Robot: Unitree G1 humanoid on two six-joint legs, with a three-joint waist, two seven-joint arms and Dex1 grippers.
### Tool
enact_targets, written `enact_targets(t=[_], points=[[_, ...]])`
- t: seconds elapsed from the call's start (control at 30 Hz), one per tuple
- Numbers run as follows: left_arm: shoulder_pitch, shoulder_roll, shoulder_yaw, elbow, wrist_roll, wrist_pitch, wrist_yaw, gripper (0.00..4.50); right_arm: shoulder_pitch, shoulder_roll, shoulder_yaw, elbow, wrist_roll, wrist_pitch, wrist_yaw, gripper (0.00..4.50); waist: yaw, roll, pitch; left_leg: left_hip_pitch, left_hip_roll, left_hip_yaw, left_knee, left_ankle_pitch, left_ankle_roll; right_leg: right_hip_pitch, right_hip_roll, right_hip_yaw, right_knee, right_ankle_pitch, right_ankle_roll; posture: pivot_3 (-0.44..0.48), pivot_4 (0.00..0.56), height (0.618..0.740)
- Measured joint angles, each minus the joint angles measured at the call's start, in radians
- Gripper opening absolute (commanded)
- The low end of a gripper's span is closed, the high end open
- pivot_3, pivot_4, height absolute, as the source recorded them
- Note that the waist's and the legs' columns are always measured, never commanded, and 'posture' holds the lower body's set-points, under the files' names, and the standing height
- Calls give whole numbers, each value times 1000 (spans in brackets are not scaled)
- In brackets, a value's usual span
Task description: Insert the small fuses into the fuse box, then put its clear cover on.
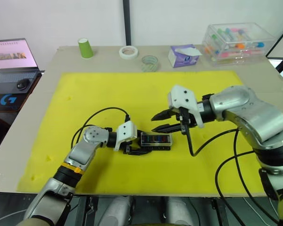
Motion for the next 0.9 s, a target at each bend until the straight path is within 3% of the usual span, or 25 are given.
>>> enact_targets(t=[0.03, 0.4, 0.67, 0.77, 0.8, 0.9], points=[[0, 0, 0, 0, 0, 0, 0, 2771, 19, 4, -8, 5, 5, -26, 1, 15, 0, 0, 0, 0, 0, 0, 0, 0, 0, 0, 0, 0, 0, 0, 0, 0, 150, 740], [0, 1, 0, -1, 0, 2, 0, 2771, 83, 26, -23, 50, 11, -121, -4, 15, -1, 0, 0, 0, 0, 0, 0, 0, 0, 0, 0, 0, 0, 0, 0, 0, 150, 740], [0, 2, -1, -4, 3, 8, 1, 2771, 161, 9, 111, 159, -100, -192, 19, 15, -1, 0, 0, 1, 0, 0, 0, 0, 0, 0, 0, 0, 0, 0, 0, 0, 150, 740], [7, 1, -4, -5, 18, 25, 15, 2771, 170, 5, 174, 203, -194, -370, 21, 15, -5, 0, -6, 10, 0, 1, -3, 0, 0, 9, 1, 0, -2, 0, 0, 0, 150, 740], [13, -1, -5, -9, 21, 29, 20, 2771, 170, 0, 180, 204, -203, -378, 22, 15, -3, 0, -7, 17, 1, 0, -6, -1, 1, 16, 1, 0, -5, 0, 0, 0, 150, 740], [20, -1, -7, -12, 23, 30, 28, 2771, 168, -9, 179, 204, -206, -370, 29, 15, -4, -3, -12, 18, 2, 0, -6, -2, 2, 18, 2, 0, -6, 0, 0, 0, 150, 740]])
